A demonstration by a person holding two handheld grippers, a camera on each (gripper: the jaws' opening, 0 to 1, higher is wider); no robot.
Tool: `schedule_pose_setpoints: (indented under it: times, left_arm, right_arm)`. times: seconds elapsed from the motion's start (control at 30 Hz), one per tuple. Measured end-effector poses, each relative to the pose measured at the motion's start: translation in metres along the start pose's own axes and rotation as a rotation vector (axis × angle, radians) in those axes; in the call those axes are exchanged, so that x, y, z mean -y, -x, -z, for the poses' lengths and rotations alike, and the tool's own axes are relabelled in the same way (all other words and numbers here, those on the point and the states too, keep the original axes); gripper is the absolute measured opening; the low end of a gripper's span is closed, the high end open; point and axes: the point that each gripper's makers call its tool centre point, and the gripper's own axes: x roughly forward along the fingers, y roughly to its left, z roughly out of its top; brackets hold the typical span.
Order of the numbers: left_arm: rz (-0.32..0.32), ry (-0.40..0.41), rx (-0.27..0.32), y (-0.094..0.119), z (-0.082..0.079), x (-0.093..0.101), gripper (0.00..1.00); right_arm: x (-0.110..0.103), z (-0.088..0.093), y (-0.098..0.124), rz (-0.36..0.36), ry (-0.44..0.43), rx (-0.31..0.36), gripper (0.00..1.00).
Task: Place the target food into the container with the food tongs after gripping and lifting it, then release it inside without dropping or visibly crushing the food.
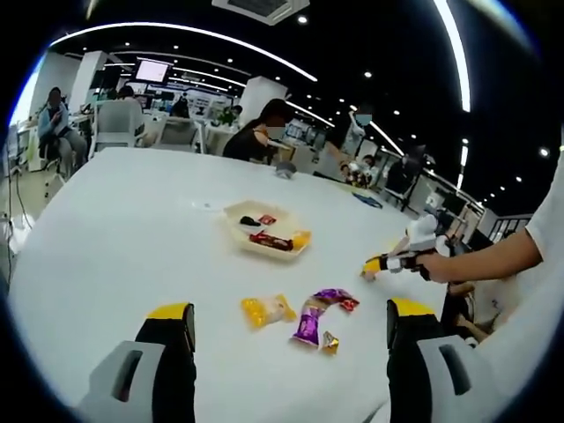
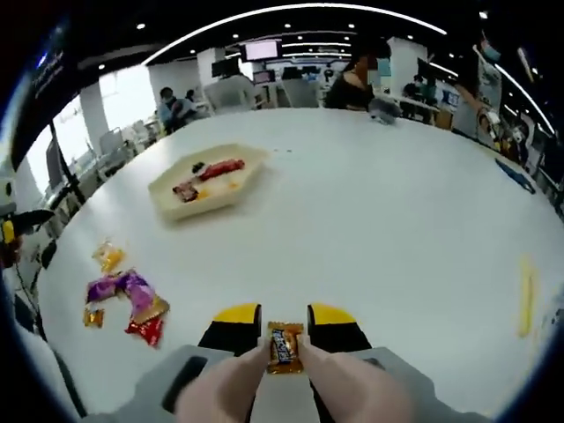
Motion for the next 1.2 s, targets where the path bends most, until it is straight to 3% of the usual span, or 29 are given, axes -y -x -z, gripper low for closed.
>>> schedule_pose_setpoints:
  times: [0.23,0.27,0.37,0.5,0.6,0.7,0.73,0.83,1.0,1.2]
  left_arm:
    - [0.003,0.004,0.034,0.006,-0.009,-0.006,0.88]
    - [0.003,0.009,0.047,0.006,-0.011,-0.006,0.88]
    - [0.017,0.011,0.055,0.003,-0.011,-0.003,0.88]
    - [0.032,0.005,0.041,0.002,-0.005,-0.001,0.87]
    - [0.038,0.014,0.067,0.002,-0.008,-0.001,0.87]
    - [0.028,-0.019,0.029,-0.006,0.000,-0.003,0.88]
    - [0.067,-0.037,-0.001,-0.010,0.005,0.005,0.88]
    - [0.107,-0.060,-0.028,-0.016,0.009,0.014,0.88]
    - [0.129,-0.068,-0.025,-0.024,0.004,0.023,0.87]
    - [0.140,-0.068,-0.001,-0.025,-0.001,0.030,0.86]
  right_arm:
    - [-0.012,-0.012,0.018,-0.048,-0.251,0.062,0.20]
    - [-0.013,-0.014,0.023,-0.071,-0.332,0.067,0.20]
    - [-0.013,-0.016,0.031,-0.074,-0.378,0.084,0.20]
    - [-0.014,-0.017,0.042,-0.067,-0.374,0.099,0.20]
    - [-0.019,-0.020,0.054,-0.059,-0.375,0.114,0.20]
    - [-0.022,-0.024,0.063,-0.047,-0.352,0.135,0.20]
    - [-0.022,-0.027,0.068,-0.039,-0.329,0.152,0.20]
    - [-0.021,-0.031,0.080,-0.028,-0.299,0.170,0.20]
    - [-0.021,-0.040,0.096,-0.001,-0.264,0.191,0.20]
    - [-0.033,-0.055,0.098,-0.014,-0.209,0.214,0.20]
